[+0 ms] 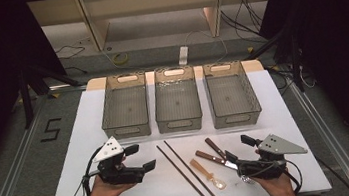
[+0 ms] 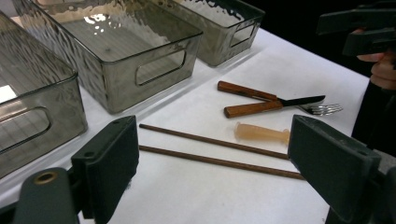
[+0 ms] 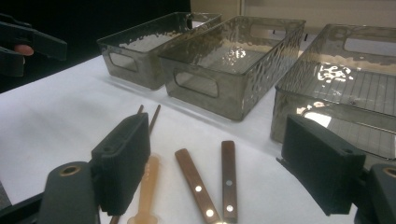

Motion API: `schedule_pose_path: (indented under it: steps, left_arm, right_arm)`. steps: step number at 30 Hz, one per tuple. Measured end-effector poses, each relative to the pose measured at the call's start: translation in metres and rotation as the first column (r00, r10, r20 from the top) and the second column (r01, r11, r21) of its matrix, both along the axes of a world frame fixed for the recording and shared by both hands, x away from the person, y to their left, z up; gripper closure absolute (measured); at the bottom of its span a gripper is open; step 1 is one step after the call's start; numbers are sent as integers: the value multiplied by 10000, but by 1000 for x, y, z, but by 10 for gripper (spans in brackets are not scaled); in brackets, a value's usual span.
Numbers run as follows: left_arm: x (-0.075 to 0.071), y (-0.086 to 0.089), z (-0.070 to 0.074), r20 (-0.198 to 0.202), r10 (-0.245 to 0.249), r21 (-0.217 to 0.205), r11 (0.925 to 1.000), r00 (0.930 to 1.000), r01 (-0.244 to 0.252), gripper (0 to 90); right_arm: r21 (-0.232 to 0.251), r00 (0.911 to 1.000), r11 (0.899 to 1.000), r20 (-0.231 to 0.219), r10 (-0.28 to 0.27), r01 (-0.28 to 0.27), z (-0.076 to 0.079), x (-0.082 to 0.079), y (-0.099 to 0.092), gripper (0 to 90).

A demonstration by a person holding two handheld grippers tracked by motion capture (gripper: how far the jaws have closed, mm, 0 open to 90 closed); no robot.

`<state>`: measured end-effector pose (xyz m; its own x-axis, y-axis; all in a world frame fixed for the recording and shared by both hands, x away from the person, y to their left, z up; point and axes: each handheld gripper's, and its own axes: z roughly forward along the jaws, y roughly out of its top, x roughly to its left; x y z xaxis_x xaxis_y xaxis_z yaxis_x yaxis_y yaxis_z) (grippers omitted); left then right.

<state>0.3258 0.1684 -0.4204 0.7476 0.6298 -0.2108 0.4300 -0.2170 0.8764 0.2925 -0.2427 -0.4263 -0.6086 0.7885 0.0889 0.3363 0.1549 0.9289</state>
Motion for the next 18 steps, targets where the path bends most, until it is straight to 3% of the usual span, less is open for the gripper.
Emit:
schedule_pose_path:
  steps: [3, 7, 8, 9, 10, 11, 16, 18]
  left_arm:
    - [0, -1, 0, 37, 58, 255, 9997, 10000, -59, 158]
    - [3, -2, 2, -304, -36, 203, 9998, 9995, 42, 158]
    - [4, -4, 3, -406, -113, 464, 9988, 9991, 132, 158]
    - [4, -4, 3, -406, -113, 464, 9988, 9991, 132, 158]
    - [5, -8, 4, -422, -289, 887, 9955, 9987, 326, 158]
    - [5, -8, 4, -422, -289, 887, 9955, 9987, 326, 158]
    - [10, -18, 8, -577, -745, 1898, 9782, 9956, 842, 160]
    - [12, -23, 9, -519, -933, 2368, 9661, 9943, 1030, 167]
  right_arm:
    - [-60, 10000, 10000, -8, 1, -1, 0, 0, 0, 246]
    - [-55, 9999, 9999, -19, 100, -100, 1, -1, 0, 249]
    - [-73, 9999, 9999, -53, 114, -114, 0, 0, 0, 249]
    - [-90, 9999, 9999, -84, 137, -138, 0, 0, 0, 249]
    - [-101, 9998, 9998, -122, 172, -174, 0, 0, 0, 249]
    - [-119, 9997, 9997, -148, 207, -209, 0, 1, 0, 249]
    - [-182, 9994, 9995, -189, 273, -276, 0, 1, 0, 253]
    - [-272, 9991, 9991, -307, 304, -312, -1, 2, 1, 257]
